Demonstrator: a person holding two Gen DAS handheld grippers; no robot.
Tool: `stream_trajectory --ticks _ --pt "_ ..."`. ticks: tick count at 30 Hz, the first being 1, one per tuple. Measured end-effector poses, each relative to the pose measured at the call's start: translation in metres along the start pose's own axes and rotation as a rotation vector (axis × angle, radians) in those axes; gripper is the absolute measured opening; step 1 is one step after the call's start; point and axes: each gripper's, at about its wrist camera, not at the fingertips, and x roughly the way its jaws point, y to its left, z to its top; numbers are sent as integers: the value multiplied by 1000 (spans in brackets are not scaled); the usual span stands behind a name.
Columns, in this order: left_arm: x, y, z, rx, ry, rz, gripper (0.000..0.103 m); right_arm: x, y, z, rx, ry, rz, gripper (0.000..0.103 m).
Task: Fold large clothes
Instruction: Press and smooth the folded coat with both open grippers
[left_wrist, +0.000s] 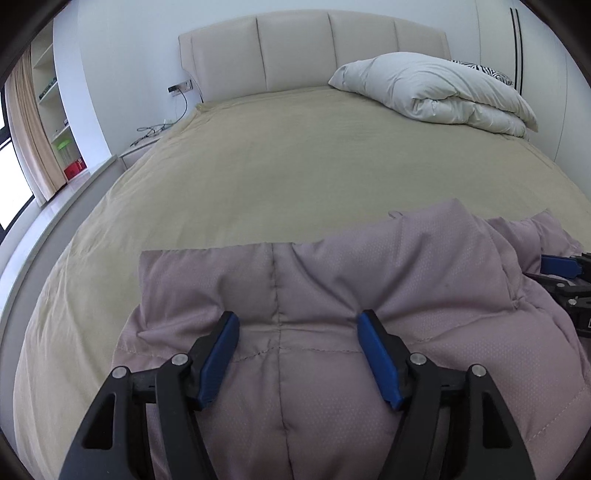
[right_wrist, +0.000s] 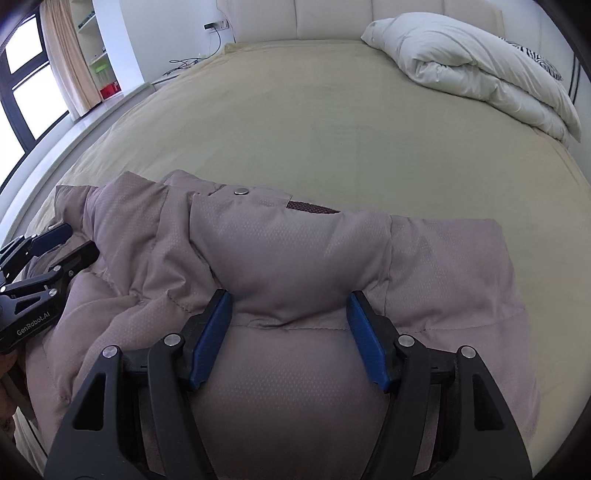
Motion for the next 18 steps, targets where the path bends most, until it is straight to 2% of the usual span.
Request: stream_trajectory --ticks 6,9,18 --pt "18 2 -3 -31 18 -30 73 39 -15 11 49 4 16 64" --pt "23 -3 -5 -19 16 -14 73 48 -21 6 63 -38 29 64" --pt "26 -9 -8 -13 0 6 73 56 -15 -3 34 -63 -24 64"
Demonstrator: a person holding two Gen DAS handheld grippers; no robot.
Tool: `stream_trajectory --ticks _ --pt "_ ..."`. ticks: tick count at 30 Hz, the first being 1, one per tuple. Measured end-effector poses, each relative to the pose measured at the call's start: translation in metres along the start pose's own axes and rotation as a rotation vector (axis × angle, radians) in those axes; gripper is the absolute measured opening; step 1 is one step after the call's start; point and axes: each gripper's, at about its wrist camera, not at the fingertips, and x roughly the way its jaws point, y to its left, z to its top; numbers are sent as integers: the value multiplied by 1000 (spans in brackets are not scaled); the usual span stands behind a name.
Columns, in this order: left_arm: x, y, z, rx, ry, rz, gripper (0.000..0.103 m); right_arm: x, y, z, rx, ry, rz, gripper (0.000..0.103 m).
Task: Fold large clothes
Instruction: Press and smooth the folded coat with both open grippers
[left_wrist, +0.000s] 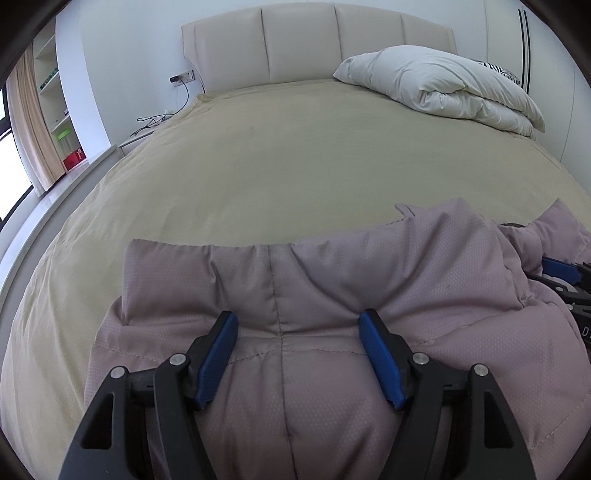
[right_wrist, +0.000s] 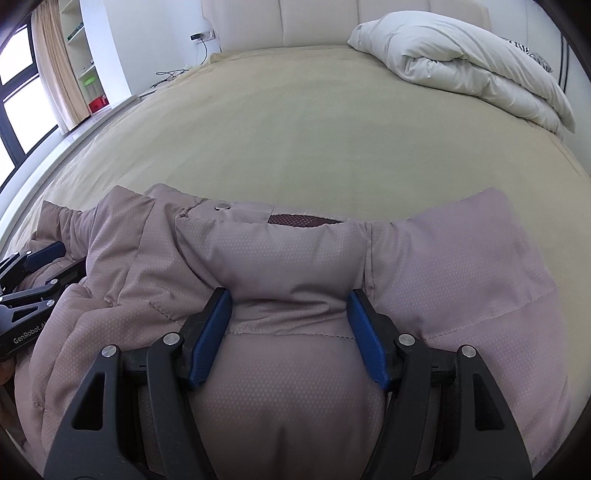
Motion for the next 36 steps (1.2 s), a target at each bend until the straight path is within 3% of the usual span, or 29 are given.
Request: stream_trajectory --ticks 11,17,21,27,36 --pt "-5 -1 -3 -3 -42 11 72 -11 5 -17 9 -53 -7 64" --pt "-28 -2 -3 5 -59 -15 72 -19 -2 -28 45 -88 4 64" --pt "-47 -21 -6 80 -101 -29 72 -26 -12 -41 66 -98 19 62" --pt "-33 -33 -5 117 -86 -24 72 -43 -8 -59 40 -103 -62 61" --pt "-8 -11 -6 15 -72 -149 74 -43 -6 -59 54 -90 -77 62"
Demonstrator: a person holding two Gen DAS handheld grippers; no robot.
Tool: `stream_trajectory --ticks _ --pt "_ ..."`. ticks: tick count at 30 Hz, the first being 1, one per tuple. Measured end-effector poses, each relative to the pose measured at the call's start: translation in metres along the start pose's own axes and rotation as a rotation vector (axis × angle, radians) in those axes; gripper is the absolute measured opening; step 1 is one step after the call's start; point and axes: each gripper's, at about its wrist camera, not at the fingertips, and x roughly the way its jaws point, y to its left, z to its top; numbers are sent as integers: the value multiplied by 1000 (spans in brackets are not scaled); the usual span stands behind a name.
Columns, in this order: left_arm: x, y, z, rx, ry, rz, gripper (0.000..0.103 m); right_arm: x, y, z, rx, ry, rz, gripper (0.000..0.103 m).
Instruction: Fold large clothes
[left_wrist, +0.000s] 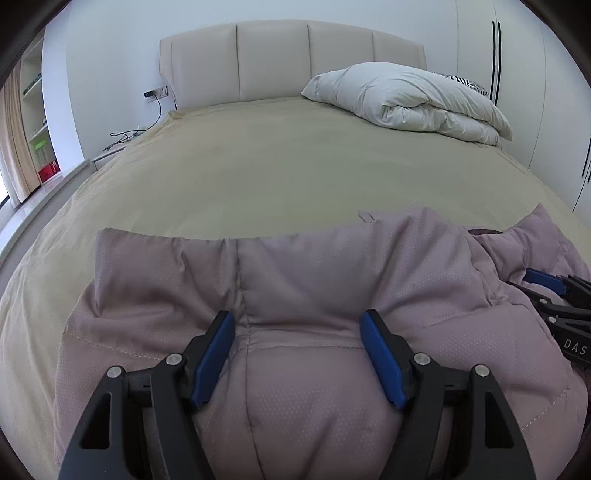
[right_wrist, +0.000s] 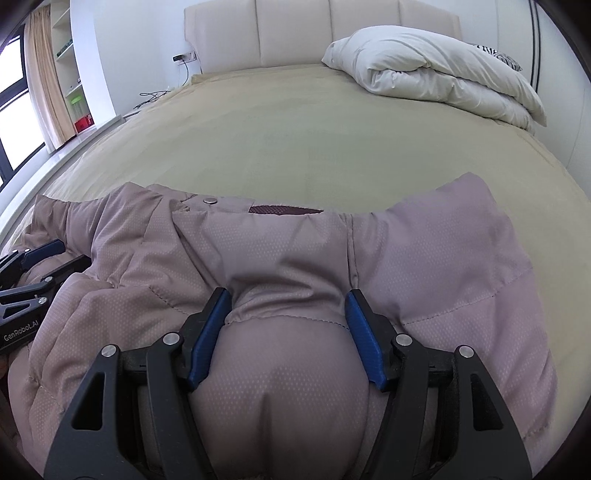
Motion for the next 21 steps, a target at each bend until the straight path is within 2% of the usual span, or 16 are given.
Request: stream_trajectory --ticks 4,8,10,12,14,15,17,21 --pt "-8 6 6 -27 31 -32 73 2 5 5 -16 5 -18 63" --pt "-61 16 -3 -113 0 -39 73 -24 0 16 29 34 25 63" --pt "-92 24 -13 -175 -54 -42 75 -61 5 14 46 -49 84 63" --pt "-107 29 -24 -187 -73 10 78 -93 20 6 19 -98 140 64" --pt "-101 31 -35 -169 -35 59 78 -106 44 -5 -63 -87 153 64" --pt "-93 34 -41 -169 -11 55 79 -101 56 -10 -113 -46 125 64" --pt "-89 36 -47 -153 -20 57 80 -81 69 -24 -180 21 73 64" --pt "-77 35 -46 -155 -17 59 83 -62 64 -40 -189 -31 88 64"
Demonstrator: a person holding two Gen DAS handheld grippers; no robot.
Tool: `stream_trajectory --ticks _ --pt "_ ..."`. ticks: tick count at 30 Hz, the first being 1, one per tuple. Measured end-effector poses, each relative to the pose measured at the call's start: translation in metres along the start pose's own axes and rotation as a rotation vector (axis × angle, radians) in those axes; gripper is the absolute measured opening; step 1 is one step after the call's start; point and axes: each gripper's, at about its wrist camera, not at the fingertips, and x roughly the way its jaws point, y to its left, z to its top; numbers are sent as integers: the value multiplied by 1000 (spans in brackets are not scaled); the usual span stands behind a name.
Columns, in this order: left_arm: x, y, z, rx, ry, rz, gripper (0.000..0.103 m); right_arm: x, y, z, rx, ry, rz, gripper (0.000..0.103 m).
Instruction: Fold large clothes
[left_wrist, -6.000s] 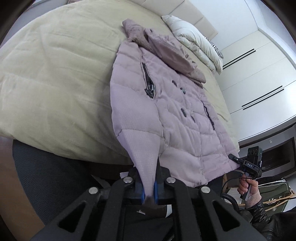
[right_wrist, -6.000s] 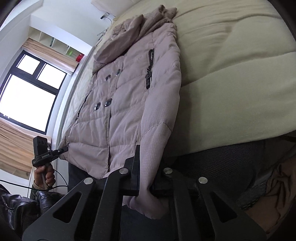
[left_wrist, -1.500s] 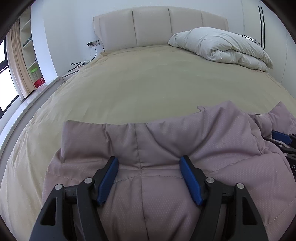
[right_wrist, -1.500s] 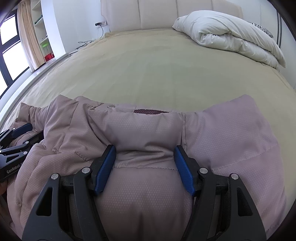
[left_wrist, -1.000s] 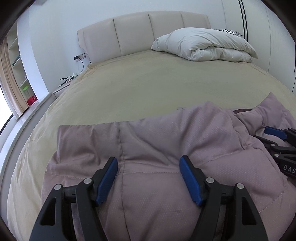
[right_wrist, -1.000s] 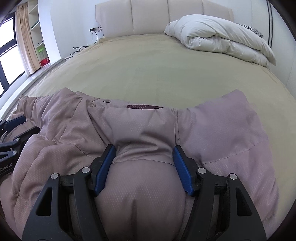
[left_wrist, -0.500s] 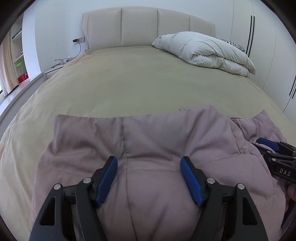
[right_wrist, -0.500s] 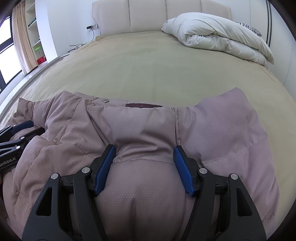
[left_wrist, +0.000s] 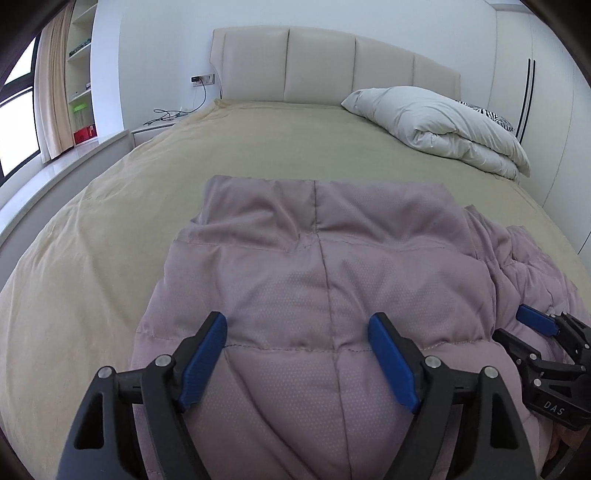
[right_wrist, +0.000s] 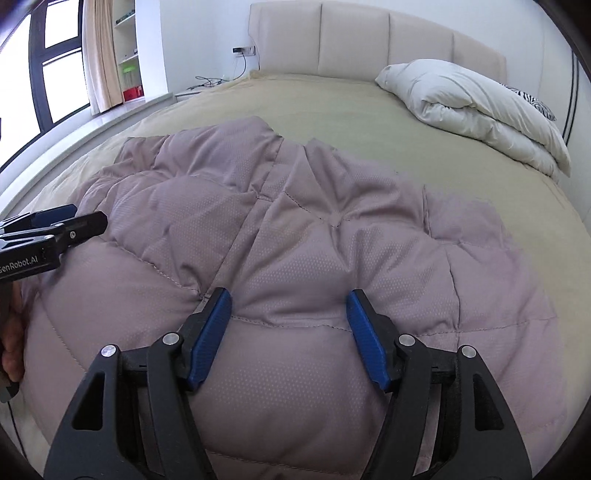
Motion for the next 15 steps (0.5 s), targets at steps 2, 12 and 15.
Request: stream_trajectory --ticks 2,12,15 --pt "-1 -1 2 3 12 2 83 5 -1 -2 3 -1 -3 64" --pt "-28 -20 -19 54 -13 -1 83 -69 -51 -9 174 -94 -94 75" --pt "-27 -26 -20 71 1 7 83 -38 -71 -38 166 4 -93 80"
